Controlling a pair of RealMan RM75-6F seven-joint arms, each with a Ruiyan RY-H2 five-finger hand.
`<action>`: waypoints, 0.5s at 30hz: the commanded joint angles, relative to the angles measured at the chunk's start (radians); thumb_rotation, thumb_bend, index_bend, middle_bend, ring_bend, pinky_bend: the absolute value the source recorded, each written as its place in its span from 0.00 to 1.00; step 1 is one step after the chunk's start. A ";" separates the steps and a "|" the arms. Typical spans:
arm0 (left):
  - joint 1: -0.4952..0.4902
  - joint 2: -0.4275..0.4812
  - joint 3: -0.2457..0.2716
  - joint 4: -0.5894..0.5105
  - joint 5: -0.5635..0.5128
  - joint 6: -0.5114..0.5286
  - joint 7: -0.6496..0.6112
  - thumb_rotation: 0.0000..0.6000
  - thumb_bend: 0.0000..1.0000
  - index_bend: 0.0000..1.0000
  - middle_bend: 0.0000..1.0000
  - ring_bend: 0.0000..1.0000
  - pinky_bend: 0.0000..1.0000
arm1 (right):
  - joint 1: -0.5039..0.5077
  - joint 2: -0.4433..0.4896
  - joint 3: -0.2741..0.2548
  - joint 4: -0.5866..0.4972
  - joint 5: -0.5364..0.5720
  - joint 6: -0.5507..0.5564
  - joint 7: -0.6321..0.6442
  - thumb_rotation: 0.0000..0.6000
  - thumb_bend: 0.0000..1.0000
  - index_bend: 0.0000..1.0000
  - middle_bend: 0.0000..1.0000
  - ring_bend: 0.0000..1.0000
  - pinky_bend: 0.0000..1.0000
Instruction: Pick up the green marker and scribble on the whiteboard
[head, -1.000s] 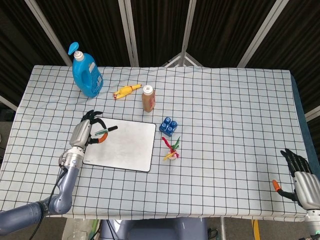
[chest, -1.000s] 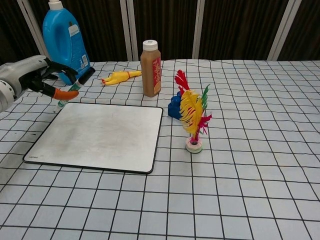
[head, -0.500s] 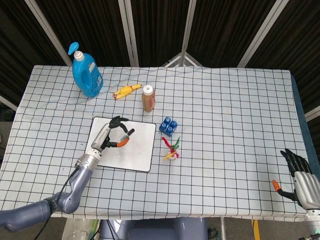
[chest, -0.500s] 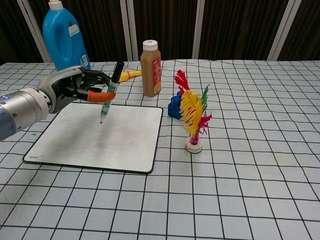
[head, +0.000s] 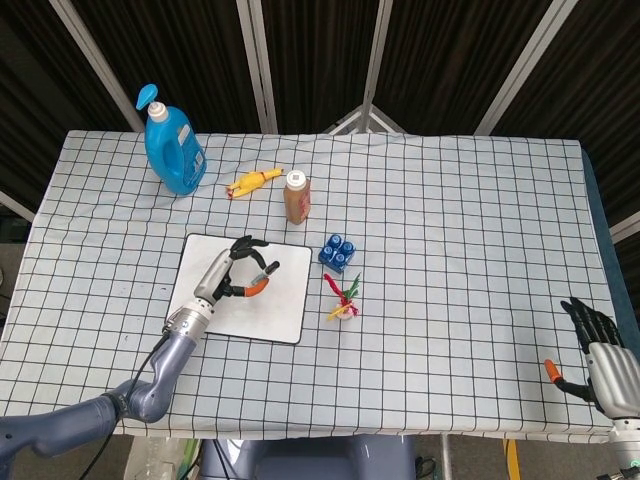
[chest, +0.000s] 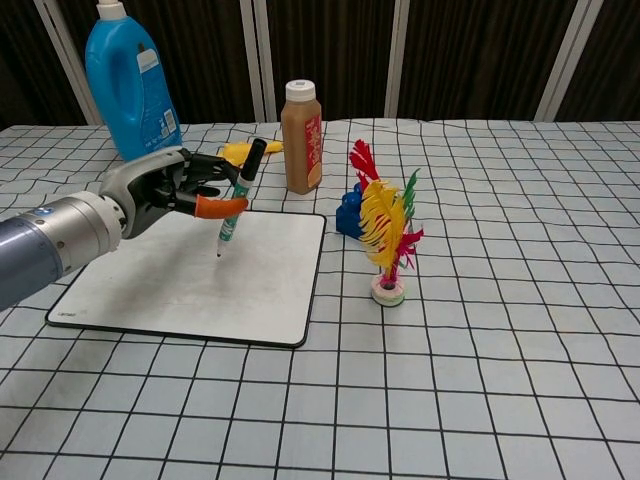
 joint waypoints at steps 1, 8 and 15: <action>-0.006 -0.008 -0.001 0.014 -0.001 -0.002 -0.005 1.00 0.53 0.73 0.19 0.02 0.03 | -0.001 0.000 -0.001 0.001 0.000 0.000 0.000 1.00 0.35 0.00 0.00 0.00 0.00; -0.021 -0.020 -0.004 0.041 -0.001 -0.011 -0.019 1.00 0.53 0.73 0.19 0.02 0.03 | 0.000 -0.001 0.000 0.001 0.002 -0.002 -0.002 1.00 0.35 0.00 0.00 0.00 0.00; -0.029 -0.027 0.003 0.060 0.006 -0.019 -0.032 1.00 0.53 0.73 0.19 0.02 0.03 | -0.001 -0.002 -0.001 0.003 0.002 -0.001 -0.003 1.00 0.35 0.00 0.00 0.00 0.00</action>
